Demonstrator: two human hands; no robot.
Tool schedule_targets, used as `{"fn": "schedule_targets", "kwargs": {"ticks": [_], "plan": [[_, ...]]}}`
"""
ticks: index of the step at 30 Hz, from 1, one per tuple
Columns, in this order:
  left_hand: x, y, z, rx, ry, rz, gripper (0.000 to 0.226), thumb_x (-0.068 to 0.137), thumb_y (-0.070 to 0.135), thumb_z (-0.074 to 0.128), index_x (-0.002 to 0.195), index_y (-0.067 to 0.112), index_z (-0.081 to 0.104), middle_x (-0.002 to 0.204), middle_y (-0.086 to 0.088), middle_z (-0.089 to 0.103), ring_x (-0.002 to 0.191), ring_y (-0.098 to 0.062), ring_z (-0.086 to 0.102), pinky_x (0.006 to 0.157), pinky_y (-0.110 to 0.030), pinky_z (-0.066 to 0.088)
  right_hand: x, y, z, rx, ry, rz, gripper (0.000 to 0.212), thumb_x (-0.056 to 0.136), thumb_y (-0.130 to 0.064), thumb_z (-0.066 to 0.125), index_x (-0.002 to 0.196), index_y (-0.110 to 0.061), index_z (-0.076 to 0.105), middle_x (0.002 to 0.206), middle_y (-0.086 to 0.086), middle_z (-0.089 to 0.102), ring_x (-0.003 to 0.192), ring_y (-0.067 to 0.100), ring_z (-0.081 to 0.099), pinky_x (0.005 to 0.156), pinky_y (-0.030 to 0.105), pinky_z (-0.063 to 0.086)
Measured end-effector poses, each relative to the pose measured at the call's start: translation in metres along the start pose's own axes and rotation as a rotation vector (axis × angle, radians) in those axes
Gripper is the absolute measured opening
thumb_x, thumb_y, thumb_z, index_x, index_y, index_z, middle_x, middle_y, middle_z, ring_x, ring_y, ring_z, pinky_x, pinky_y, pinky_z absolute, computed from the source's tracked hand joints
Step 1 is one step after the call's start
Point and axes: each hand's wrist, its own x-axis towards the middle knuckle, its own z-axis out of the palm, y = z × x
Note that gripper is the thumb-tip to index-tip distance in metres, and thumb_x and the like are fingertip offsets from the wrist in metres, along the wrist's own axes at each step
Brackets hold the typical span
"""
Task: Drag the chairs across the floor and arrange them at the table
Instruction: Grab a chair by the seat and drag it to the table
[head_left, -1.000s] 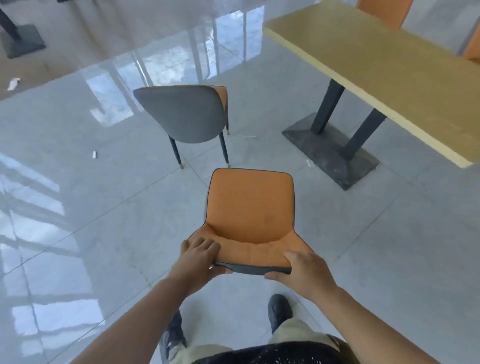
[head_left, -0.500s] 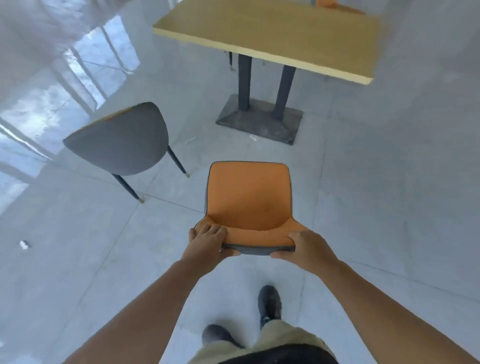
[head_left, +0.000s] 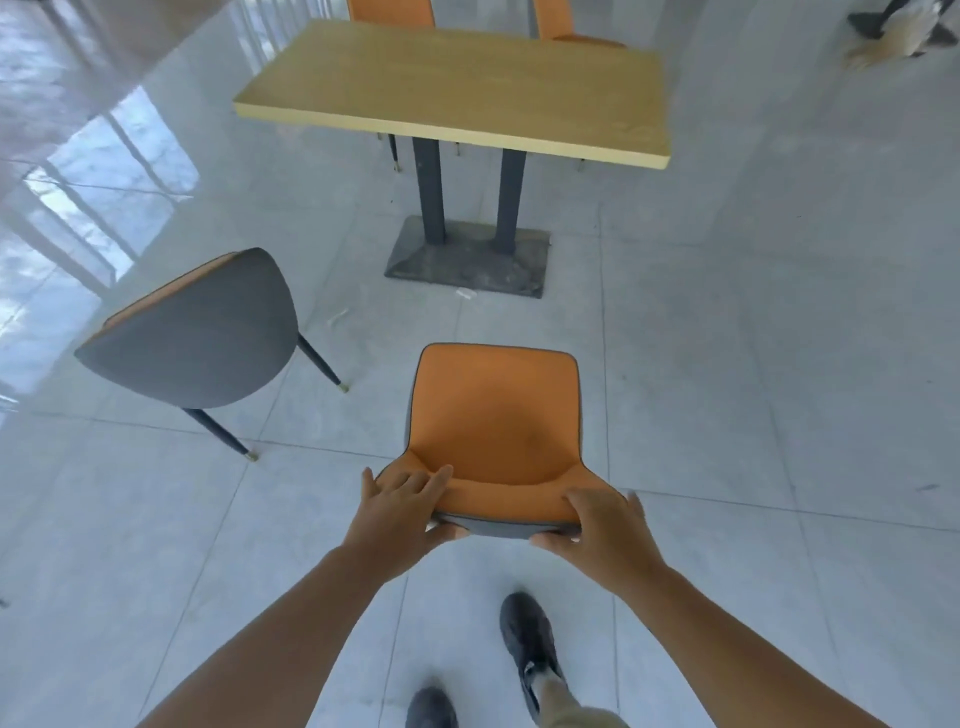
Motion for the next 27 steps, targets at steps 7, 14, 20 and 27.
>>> {"fn": "schedule_targets", "kwargs": {"ticks": [7, 14, 20, 27], "plan": [[0.0, -0.002, 0.003, -0.11, 0.051, -0.018, 0.076, 0.073, 0.085, 0.047, 0.121, 0.026, 0.051, 0.131, 0.006, 0.053, 0.132, -0.023, 0.04, 0.1, -0.051, 0.045, -0.023, -0.009, 0.025, 0.116, 0.2, 0.056, 0.076, 0.072, -0.069, 0.07, 0.126, -0.018, 0.051, 0.135, -0.001, 0.044, 0.132, 0.024, 0.034, 0.085, 0.036, 0.054], [0.031, -0.014, -0.003, -0.101, 0.14, 0.0, 0.071, 0.075, 0.084, 0.048, 0.112, 0.023, 0.056, 0.123, 0.006, 0.058, 0.126, -0.021, 0.045, 0.096, -0.048, 0.046, 0.013, -0.011, 0.023, 0.166, 0.285, 0.083, 0.064, 0.071, -0.058, 0.078, 0.115, -0.018, 0.054, 0.125, 0.0, 0.05, 0.124, 0.027, 0.04, 0.082, 0.038, 0.054], [0.102, -0.028, -0.034, -0.119, 0.076, 0.001, 0.072, 0.074, 0.083, 0.048, 0.117, 0.025, 0.053, 0.127, 0.006, 0.056, 0.127, -0.021, 0.043, 0.1, -0.046, 0.044, 0.084, -0.004, -0.004, 0.167, 0.222, 0.131, 0.066, 0.072, -0.064, 0.074, 0.118, -0.021, 0.054, 0.129, -0.002, 0.049, 0.129, 0.023, 0.036, 0.081, 0.036, 0.056], [0.201, -0.046, -0.075, -0.139, 0.084, -0.013, 0.072, 0.074, 0.083, 0.051, 0.122, 0.028, 0.053, 0.126, 0.008, 0.057, 0.123, -0.019, 0.047, 0.101, -0.044, 0.045, 0.186, 0.005, -0.042, 0.097, 0.185, 0.163, 0.07, 0.073, -0.071, 0.065, 0.123, -0.023, 0.053, 0.129, -0.007, 0.046, 0.13, 0.017, 0.035, 0.08, 0.034, 0.054]]}}
